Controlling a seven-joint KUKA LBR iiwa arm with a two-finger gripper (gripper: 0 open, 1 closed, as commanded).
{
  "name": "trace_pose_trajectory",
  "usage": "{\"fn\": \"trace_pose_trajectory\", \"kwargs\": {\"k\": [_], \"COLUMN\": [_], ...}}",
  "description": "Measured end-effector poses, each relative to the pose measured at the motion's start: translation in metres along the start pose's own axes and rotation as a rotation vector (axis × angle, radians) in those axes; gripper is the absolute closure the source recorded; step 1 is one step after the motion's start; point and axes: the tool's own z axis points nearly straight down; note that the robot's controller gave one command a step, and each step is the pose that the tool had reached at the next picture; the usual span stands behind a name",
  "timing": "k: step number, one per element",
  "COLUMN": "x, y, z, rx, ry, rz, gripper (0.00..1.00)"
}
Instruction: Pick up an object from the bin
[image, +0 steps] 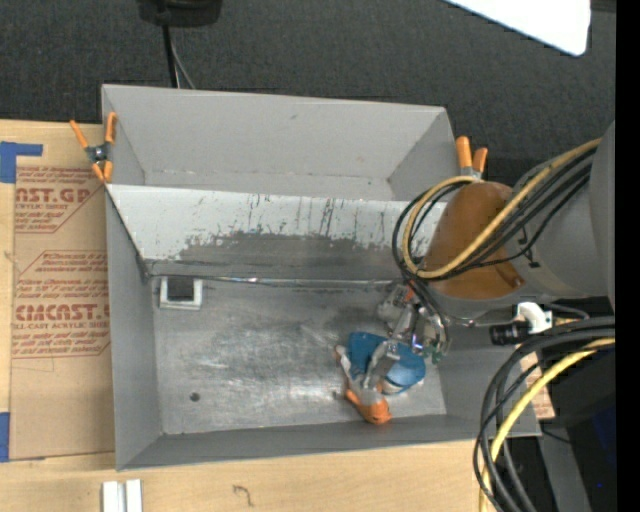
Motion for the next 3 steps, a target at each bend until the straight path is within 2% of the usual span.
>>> {"fn": "trace_pose_trajectory", "kwargs": {"k": [1, 3], "x": [-0.0013, -0.0009], "y": [0.0045, 0.0043], "z": [0.0122, 0.0106], "rx": [-0.004, -0.003], "ry": [0.009, 0.009], "rz": [0.029, 0.029], "gripper": [1.0, 1.0]}}
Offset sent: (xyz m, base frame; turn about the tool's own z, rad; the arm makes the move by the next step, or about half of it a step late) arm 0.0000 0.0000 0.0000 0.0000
